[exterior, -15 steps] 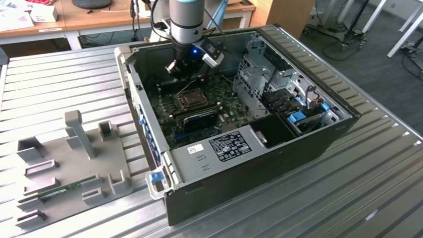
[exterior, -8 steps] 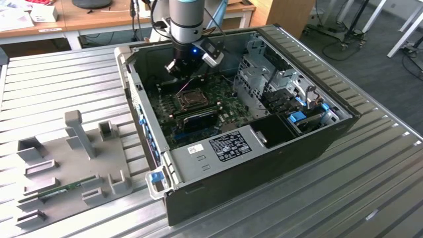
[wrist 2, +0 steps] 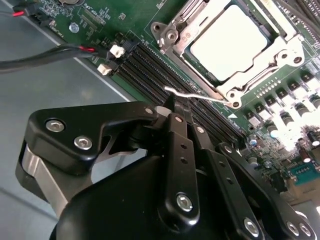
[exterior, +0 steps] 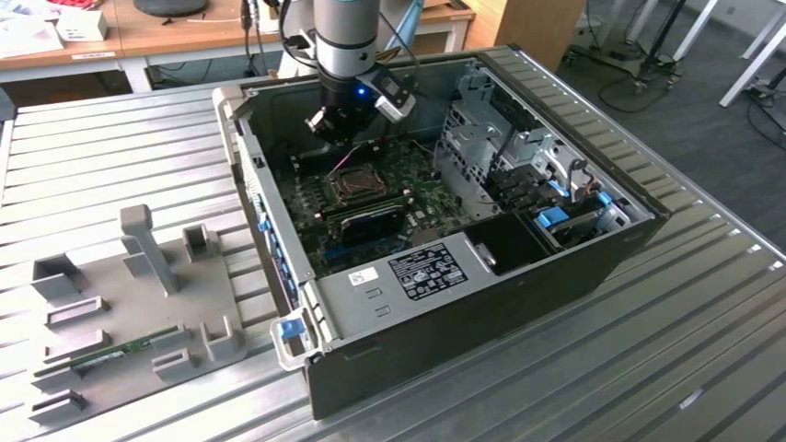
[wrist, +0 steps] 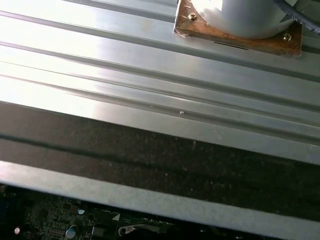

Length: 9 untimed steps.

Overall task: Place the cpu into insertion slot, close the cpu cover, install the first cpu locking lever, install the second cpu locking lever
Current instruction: 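Install the first cpu locking lever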

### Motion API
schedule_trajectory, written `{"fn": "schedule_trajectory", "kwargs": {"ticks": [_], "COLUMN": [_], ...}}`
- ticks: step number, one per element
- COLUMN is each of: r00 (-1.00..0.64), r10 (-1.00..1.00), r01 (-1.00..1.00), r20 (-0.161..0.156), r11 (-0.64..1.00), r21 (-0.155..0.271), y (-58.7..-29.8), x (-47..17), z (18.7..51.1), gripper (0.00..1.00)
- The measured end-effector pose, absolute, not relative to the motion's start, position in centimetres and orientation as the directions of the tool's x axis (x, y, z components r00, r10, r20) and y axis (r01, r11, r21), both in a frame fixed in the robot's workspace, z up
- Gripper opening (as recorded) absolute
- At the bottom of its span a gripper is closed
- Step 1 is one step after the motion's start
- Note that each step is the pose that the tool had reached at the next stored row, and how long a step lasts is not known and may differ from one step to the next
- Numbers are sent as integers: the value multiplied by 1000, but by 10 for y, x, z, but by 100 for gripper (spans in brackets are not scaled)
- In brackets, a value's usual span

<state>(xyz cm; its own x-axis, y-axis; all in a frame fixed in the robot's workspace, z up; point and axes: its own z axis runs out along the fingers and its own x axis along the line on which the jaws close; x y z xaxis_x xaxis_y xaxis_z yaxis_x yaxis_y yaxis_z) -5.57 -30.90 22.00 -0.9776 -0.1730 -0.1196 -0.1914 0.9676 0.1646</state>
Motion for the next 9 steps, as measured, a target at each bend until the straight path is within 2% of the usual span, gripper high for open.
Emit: {"fn": "schedule_trajectory", "kwargs": {"ticks": [9], "r00": [-977], "r10": [-172], "r01": [-192], "r20": [-123], "r11": [967], "r21": [168], "y": [-312], "x": [-58], "z": [226], "gripper": [10]}}
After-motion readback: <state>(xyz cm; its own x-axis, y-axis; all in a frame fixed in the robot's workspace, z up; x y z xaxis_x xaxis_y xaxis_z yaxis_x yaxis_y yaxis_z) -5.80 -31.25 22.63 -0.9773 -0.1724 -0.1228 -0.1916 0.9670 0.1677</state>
